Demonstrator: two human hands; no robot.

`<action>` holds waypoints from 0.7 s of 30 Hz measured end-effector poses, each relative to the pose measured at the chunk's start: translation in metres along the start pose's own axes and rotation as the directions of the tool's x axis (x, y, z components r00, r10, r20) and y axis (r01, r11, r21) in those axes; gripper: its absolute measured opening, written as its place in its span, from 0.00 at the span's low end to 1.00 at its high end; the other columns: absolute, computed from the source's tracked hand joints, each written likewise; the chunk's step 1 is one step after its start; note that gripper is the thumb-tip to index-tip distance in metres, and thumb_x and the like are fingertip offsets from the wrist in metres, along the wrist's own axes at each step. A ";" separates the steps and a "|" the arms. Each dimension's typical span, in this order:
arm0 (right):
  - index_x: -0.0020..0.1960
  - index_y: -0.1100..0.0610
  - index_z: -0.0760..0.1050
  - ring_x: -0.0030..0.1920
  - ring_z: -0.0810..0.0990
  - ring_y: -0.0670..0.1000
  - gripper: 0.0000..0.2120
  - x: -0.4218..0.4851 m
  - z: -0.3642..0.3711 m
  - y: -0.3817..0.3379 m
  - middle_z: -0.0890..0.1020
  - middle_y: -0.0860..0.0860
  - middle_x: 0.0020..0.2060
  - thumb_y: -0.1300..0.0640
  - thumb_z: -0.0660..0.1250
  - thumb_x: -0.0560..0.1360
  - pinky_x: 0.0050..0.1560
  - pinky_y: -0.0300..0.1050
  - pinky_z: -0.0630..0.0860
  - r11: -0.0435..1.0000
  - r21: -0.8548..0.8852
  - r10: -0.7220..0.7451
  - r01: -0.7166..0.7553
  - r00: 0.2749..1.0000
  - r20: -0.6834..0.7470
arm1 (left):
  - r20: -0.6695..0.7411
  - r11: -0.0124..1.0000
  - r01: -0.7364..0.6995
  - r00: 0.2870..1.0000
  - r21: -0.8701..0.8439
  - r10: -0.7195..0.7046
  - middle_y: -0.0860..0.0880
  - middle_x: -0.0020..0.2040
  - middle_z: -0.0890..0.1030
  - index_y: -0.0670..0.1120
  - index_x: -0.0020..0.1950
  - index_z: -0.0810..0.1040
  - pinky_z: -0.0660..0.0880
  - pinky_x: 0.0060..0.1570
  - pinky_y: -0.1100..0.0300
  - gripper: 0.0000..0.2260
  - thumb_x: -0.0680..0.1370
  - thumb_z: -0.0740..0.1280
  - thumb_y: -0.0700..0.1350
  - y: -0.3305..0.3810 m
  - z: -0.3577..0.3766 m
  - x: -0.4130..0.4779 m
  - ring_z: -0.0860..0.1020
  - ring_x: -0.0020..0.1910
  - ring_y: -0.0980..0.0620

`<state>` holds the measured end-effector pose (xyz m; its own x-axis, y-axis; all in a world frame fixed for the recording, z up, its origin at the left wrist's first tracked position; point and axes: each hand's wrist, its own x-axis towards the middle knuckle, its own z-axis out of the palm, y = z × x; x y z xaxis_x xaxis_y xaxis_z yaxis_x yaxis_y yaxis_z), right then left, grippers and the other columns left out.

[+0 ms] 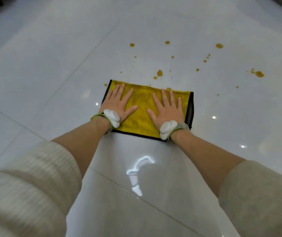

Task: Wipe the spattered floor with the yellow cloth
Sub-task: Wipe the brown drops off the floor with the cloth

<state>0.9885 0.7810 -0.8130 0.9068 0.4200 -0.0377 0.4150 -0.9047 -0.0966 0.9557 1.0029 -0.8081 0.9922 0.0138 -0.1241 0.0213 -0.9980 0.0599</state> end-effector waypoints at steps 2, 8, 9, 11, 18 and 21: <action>0.78 0.47 0.47 0.78 0.44 0.58 0.34 -0.020 0.000 -0.007 0.50 0.53 0.78 0.32 0.42 0.77 0.75 0.63 0.44 1.000 0.001 -0.026 0.025 1.000 0.015 | -0.006 1.000 -0.002 1.000 -0.006 0.002 0.46 0.81 0.45 0.54 0.80 0.46 0.42 0.76 0.51 0.37 0.75 0.40 0.72 0.002 0.000 -0.020 0.44 0.79 0.47; 0.77 0.45 0.55 0.76 0.52 0.65 0.32 -0.102 0.009 -0.070 0.56 0.59 0.77 0.34 0.47 0.76 0.73 0.67 0.49 0.989 0.044 -0.145 0.144 0.989 0.020 | 0.053 1.000 0.028 0.998 0.005 -0.029 0.46 0.80 0.45 0.53 0.79 0.45 0.42 0.77 0.52 0.40 0.73 0.35 0.73 -0.021 0.006 -0.129 0.42 0.79 0.47; 0.77 0.43 0.56 0.76 0.54 0.66 0.31 -0.112 0.009 -0.084 0.57 0.60 0.76 0.34 0.47 0.76 0.72 0.68 0.50 0.986 0.042 -0.165 0.164 0.986 0.023 | 0.065 0.999 0.043 0.997 0.001 -0.043 0.46 0.80 0.45 0.53 0.79 0.44 0.41 0.76 0.53 0.40 0.72 0.34 0.73 -0.027 0.005 -0.146 0.41 0.79 0.47; 0.76 0.42 0.56 0.75 0.53 0.67 0.30 -0.123 0.011 -0.100 0.56 0.61 0.76 0.34 0.47 0.76 0.72 0.68 0.50 0.981 0.036 -0.192 0.190 0.980 0.047 | 0.095 0.996 0.085 0.992 -0.020 -0.083 0.45 0.80 0.42 0.52 0.78 0.42 0.38 0.75 0.53 0.43 0.70 0.30 0.74 -0.033 0.004 -0.165 0.38 0.78 0.46; 0.75 0.43 0.60 0.76 0.54 0.65 0.30 -0.104 0.009 -0.093 0.59 0.59 0.76 0.33 0.50 0.76 0.73 0.65 0.51 0.968 0.047 -0.247 0.246 0.969 0.010 | 0.065 0.983 0.181 0.981 -0.004 -0.180 0.40 0.80 0.43 0.50 0.79 0.43 0.41 0.76 0.48 0.46 0.67 0.25 0.73 -0.016 0.005 -0.151 0.40 0.78 0.40; 0.76 0.43 0.57 0.77 0.50 0.64 0.31 -0.075 0.007 -0.096 0.55 0.58 0.77 0.33 0.49 0.76 0.74 0.65 0.48 0.978 0.079 -0.194 0.193 0.981 -0.002 | 0.048 0.990 0.141 0.989 0.008 -0.142 0.42 0.80 0.46 0.51 0.79 0.46 0.43 0.77 0.48 0.45 0.69 0.28 0.73 -0.034 -0.001 -0.124 0.43 0.79 0.41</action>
<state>0.8805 0.8371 -0.8081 0.8093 0.5871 -0.0165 0.5752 -0.7979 -0.1801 0.8326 1.0349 -0.7937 0.9722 0.1519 -0.1784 0.1604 -0.9865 0.0342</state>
